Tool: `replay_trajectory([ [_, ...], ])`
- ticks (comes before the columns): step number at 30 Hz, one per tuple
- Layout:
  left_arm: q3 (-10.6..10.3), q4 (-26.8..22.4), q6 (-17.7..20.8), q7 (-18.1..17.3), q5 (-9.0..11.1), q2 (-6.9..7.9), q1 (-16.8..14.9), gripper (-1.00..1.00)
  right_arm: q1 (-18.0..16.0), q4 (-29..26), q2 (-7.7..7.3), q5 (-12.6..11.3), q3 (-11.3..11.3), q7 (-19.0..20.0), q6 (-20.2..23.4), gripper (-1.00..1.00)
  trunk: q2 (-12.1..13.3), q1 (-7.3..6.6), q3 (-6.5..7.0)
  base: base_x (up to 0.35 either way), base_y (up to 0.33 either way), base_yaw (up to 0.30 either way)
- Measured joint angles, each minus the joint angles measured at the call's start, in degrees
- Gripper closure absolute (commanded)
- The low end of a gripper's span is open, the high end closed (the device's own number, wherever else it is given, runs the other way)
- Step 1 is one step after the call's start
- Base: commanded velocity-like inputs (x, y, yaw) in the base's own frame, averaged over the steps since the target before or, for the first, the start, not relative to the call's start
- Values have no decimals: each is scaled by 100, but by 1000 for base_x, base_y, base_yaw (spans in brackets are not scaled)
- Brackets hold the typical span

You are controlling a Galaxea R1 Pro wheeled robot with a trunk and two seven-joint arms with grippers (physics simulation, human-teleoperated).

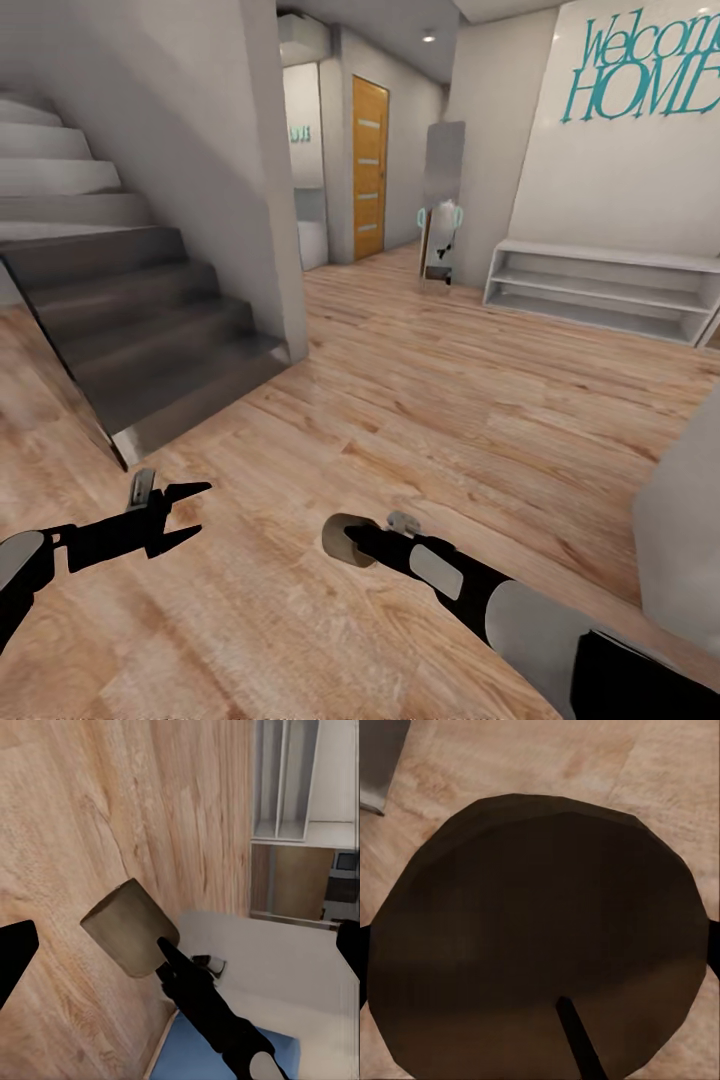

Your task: Place each of the two pumpkins and all three candles from the living room inside a cabinet in the living room (use any cabinet), then make sure every cabinet is closed, and position the cauldron so it is next to a table in the living room.

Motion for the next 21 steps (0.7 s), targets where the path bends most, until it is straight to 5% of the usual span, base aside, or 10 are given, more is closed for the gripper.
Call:
replay_trajectory([
  [6,8,-1,2,0,185,4,0,-100,0,-67,-3,18,-3,305,17,100,159,-87,19,0,0,6],
  [21,9,-1,2,0,236,103,7,-100,0,-96,-5,23,-2,329,-78,100,760,-417,206,0,0,0],
])
